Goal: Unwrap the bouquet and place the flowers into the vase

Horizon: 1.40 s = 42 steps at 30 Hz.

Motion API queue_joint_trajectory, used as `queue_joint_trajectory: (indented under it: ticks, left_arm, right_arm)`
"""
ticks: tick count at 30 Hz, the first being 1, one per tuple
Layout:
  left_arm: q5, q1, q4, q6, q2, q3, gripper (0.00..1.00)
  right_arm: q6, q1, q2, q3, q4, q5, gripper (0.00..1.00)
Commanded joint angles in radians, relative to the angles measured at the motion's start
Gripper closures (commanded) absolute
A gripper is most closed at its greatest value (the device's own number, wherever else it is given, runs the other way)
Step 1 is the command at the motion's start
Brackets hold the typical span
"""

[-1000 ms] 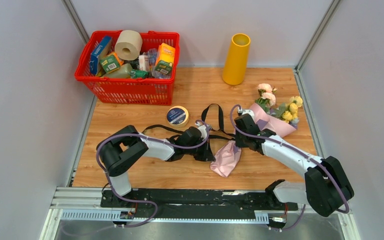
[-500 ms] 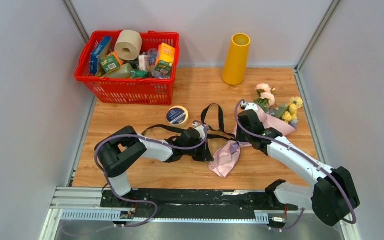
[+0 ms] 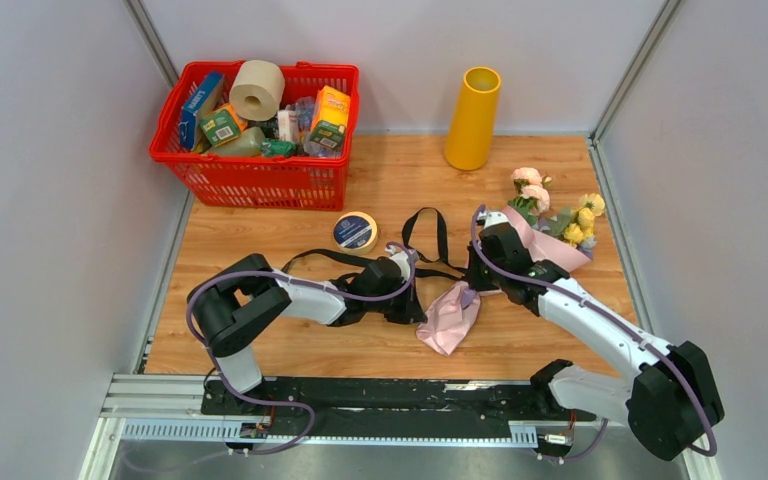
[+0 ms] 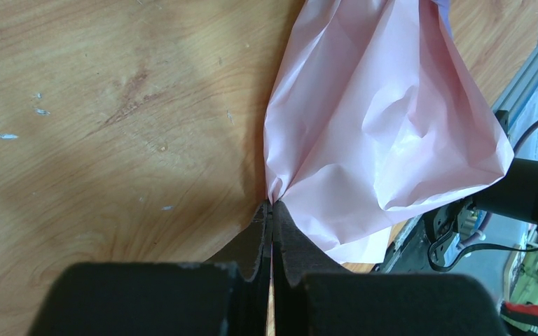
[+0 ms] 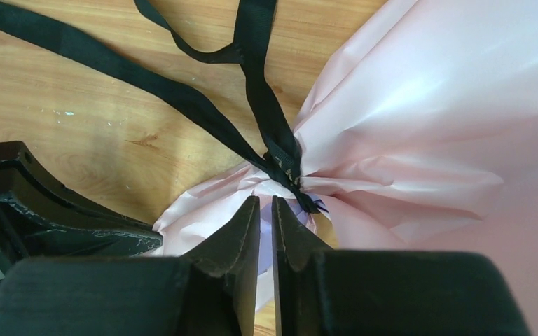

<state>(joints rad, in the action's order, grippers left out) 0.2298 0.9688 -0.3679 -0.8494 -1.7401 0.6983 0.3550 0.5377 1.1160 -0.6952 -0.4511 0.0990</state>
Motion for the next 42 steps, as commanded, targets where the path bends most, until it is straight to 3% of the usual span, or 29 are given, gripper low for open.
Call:
queue_joint_trajectory:
  ticks: [1, 12, 19, 28, 34, 38, 42]
  left_arm:
    - [-0.007, 0.016, 0.009, 0.006, 0.030, -0.006, 1.00]
    - [-0.027, 0.016, 0.041, 0.021, 0.047, -0.006, 1.00]
    - [-0.041, 0.016, 0.072, 0.033, 0.044, 0.009, 1.00]
    - [-0.055, 0.018, 0.115, 0.052, 0.051, 0.032, 1.00]
    - [-0.058, 0.016, 0.116, 0.052, 0.057, 0.026, 1.00]
    - [-0.075, 0.016, 0.133, 0.049, 0.057, 0.027, 1.00]
    - [-0.080, 0.018, 0.156, 0.047, 0.044, 0.030, 1.00]
  right_arm:
    - [-0.004, -0.002, 0.002, 0.014, 0.015, -0.012, 0.84]
    - [0.044, -0.004, 0.048, 0.037, 0.011, 0.070, 0.71]
    - [0.027, -0.004, 0.076, 0.065, 0.057, 0.059, 0.78]
    - [0.022, -0.004, 0.096, 0.085, 0.091, 0.093, 0.72]
    - [0.006, -0.004, 0.100, 0.092, 0.117, 0.139, 0.80]
    - [0.012, -0.004, 0.087, 0.083, 0.104, 0.224, 1.00]
    - [-0.001, -0.001, 0.059, 0.056, 0.078, 0.266, 1.00]
